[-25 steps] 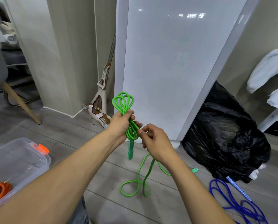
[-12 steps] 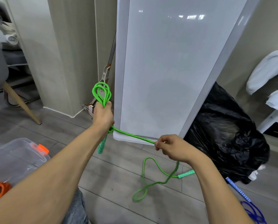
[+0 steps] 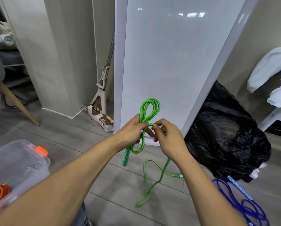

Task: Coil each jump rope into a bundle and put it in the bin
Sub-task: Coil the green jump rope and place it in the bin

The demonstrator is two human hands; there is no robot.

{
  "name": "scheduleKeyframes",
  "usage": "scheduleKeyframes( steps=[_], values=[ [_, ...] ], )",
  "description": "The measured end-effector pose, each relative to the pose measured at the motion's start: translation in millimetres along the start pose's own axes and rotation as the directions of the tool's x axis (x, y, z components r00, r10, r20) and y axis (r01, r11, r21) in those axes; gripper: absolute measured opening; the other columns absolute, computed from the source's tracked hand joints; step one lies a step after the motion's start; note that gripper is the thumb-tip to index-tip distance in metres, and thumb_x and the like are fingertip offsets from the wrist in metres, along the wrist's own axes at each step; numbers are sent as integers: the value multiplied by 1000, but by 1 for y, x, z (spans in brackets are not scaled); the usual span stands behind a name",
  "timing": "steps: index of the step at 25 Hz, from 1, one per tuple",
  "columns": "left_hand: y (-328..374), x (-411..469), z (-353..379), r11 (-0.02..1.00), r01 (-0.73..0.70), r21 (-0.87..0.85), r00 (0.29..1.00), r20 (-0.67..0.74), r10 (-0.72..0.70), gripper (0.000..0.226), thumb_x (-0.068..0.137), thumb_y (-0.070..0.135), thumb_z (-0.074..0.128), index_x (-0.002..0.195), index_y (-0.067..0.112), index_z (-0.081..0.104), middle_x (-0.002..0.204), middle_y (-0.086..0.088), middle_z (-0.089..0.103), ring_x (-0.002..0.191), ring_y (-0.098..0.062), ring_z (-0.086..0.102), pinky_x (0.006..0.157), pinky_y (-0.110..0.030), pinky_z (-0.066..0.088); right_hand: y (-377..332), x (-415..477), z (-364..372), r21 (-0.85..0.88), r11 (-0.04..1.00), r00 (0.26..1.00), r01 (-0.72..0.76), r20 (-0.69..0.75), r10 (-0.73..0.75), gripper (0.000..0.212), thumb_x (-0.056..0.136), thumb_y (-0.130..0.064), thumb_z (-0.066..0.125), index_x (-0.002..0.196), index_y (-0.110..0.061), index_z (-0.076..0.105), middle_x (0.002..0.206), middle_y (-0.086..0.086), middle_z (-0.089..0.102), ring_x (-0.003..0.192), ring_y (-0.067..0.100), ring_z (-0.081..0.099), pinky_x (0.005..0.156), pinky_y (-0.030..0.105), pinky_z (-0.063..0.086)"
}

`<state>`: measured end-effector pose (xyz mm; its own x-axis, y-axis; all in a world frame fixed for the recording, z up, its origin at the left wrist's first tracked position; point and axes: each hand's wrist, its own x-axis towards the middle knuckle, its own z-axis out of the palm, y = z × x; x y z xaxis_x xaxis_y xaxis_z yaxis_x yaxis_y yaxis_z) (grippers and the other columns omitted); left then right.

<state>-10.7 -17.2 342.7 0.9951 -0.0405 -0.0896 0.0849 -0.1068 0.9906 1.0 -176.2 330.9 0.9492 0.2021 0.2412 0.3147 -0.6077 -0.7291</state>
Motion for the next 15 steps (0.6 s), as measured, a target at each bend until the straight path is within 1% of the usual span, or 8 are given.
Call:
scheduleKeyframes(
  steps=[3,6,7,9,11,12,13,15],
  values=[
    [-3,0,-3,997,-20,75,998,69,15,12,101,16,46,97,14,57,68,-1,54,45,-12,32,43,-21,27,2,1,0,-13,1000,999,-10,-46,10,18,100,-36,54,85,-29,60,63,-8,69,58,10,55,62,33,47],
    [-8,0,-9,964,-33,265,993,114,3,18,102,22,49,95,13,64,69,4,55,51,-13,36,43,-20,30,3,-1,2,-78,997,999,-10,-45,7,18,100,-39,54,87,-29,61,63,-7,67,66,14,59,65,34,47],
    [-8,-1,-10,958,-22,285,990,140,-19,19,102,23,50,95,12,64,69,4,56,52,-13,39,43,-19,31,3,-2,3,-96,995,999,-10,-47,5,17,100,-39,54,88,-29,61,64,-7,67,69,16,60,66,35,49],
    [-10,-2,-12,976,8,217,974,218,-57,18,103,21,50,92,11,59,70,1,57,56,-15,51,48,-21,39,3,-2,4,-101,995,998,-25,-55,20,19,99,-43,55,90,-28,63,67,-5,66,73,19,61,67,36,50],
    [-11,-1,-16,997,40,70,960,272,-58,12,103,14,49,94,8,54,71,-2,57,65,-20,63,57,-29,50,3,-1,3,-80,996,997,-51,-66,45,25,96,-48,58,87,-26,65,66,-4,64,71,20,60,64,36,49],
    [-11,2,-18,999,49,-11,968,246,-44,9,103,10,48,96,6,53,71,-3,56,64,-21,63,60,-33,52,2,0,2,-65,996,996,-60,-66,56,30,95,-51,59,83,-24,65,64,-3,63,70,20,60,63,36,47],
    [-11,4,-19,996,54,-75,983,179,-39,8,102,7,47,96,7,52,70,-2,53,57,-18,58,58,-32,51,1,0,2,-49,996,996,-70,-53,67,34,95,-52,59,80,-22,65,62,-1,63,67,20,59,63,36,47],
    [-11,12,-22,985,56,-162,998,-32,-62,12,102,6,44,94,10,52,68,-2,47,45,-11,42,46,-24,42,-1,0,2,7,996,995,-93,35,93,36,97,-49,57,77,-20,64,55,-1,61,55,15,56,59,33,46]
  ],
)
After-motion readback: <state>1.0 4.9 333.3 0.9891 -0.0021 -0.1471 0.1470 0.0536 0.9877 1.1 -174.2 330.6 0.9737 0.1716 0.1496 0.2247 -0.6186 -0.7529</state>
